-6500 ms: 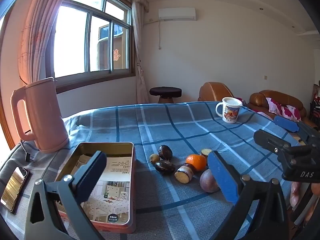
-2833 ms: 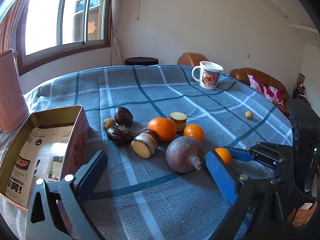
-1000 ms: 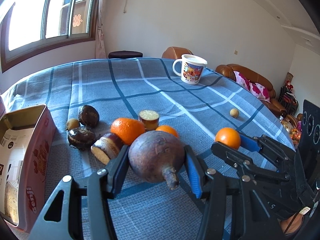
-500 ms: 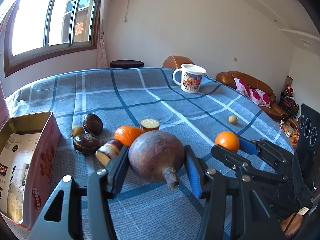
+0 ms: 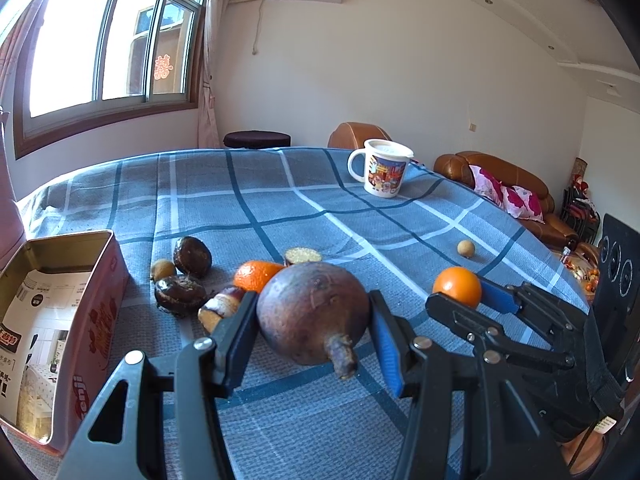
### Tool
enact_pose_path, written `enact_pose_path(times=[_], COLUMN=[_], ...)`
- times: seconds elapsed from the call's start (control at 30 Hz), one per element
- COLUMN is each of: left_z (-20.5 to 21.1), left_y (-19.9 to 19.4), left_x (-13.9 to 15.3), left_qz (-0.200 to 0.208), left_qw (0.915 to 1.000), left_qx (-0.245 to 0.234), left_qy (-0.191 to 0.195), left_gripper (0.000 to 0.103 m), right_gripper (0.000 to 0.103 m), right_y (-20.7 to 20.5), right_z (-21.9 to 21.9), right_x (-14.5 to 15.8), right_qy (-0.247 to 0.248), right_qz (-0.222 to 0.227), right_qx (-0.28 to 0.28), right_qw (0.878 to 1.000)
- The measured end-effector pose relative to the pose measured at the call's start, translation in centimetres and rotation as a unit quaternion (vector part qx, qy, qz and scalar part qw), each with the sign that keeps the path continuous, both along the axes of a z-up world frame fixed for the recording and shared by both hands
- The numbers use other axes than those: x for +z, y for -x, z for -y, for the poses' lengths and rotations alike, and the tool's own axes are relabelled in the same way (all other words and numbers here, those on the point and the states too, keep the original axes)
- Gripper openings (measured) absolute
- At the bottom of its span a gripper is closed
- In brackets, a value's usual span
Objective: Organize fruits
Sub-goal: 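Lift the orange and purple-brown fruit and carry both toward the tin box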
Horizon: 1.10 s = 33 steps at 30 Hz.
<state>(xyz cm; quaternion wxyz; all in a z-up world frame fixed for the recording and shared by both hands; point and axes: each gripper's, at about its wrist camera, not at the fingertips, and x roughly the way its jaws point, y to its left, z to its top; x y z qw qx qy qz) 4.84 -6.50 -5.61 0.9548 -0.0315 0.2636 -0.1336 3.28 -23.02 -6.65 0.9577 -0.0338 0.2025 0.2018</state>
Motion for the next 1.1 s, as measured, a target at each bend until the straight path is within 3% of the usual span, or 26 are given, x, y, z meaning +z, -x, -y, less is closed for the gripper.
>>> enact_pose_path(times=[1.1], left_z=[-0.1], left_y=[1.8], left_x=[0.8], left_qz=[0.056], left_qw=[0.9984], left_qx=[0.002], left_qy=[0.004], left_gripper=[0.055], right_gripper=[0.043], right_y=[1.1], right_z=[0.1], right_x=[0.1], right_qy=[-0.003], right_qz=[0.043], right_qx=[0.006], right_qw=[0.999])
